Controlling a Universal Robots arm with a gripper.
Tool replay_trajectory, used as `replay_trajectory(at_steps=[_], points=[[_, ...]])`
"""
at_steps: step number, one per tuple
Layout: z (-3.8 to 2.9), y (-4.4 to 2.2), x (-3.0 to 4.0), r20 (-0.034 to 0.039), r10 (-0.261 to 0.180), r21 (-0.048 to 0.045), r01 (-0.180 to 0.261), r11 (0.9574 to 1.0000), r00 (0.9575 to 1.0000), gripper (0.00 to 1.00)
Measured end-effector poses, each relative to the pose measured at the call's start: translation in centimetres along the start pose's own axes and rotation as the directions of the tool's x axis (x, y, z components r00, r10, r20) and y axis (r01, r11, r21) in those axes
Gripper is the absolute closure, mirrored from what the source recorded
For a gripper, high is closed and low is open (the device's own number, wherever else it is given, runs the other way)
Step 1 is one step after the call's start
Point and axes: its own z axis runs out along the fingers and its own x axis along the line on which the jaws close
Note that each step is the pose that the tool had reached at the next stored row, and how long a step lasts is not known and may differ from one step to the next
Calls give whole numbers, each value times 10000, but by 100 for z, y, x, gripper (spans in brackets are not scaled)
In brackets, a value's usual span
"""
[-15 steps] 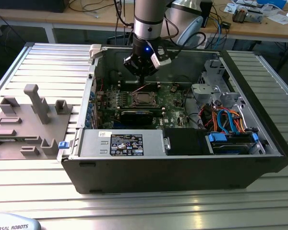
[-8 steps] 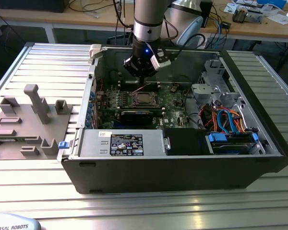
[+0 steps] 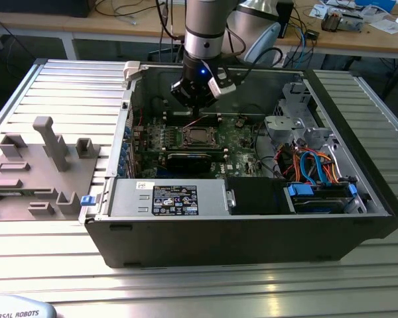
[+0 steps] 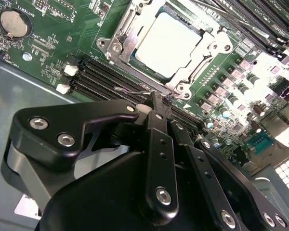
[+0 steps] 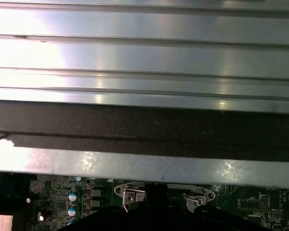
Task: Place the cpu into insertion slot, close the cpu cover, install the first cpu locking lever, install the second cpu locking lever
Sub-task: 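Install the first cpu locking lever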
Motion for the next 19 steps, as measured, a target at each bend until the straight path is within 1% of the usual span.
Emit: replay_trajectory(at_steps=[7, 16, 19], points=[[21, 8, -2, -1, -2, 1, 2, 10000, 10000, 89], [69, 16, -3, -3, -55, 3, 55, 10000, 10000, 89], [79, 49, -5, -8, -206, 7, 206, 9998, 9998, 89]])
